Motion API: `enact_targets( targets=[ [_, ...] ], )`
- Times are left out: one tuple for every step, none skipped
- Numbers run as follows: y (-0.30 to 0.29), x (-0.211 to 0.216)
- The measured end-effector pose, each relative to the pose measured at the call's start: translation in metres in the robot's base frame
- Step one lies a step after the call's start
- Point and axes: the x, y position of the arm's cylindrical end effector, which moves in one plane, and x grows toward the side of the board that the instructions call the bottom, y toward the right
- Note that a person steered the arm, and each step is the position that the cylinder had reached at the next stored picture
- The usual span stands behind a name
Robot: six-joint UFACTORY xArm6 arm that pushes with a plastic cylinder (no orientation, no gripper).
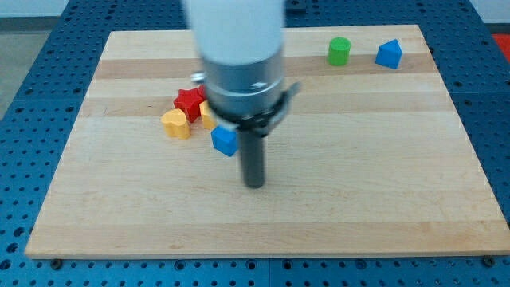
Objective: Move the blue triangle into the green circle
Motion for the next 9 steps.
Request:
enact_targets(
  targets=[
    [-0.027,-0.027],
    [-0.077,-0.042],
    [-0.083,-0.041],
    [-0.010,-0.023],
    [0.085,-0.098],
    [0.197,-0.165],
    [0.309,-0.213],
    [0.279,-0.234],
    [0.196,-0.231]
  ],
)
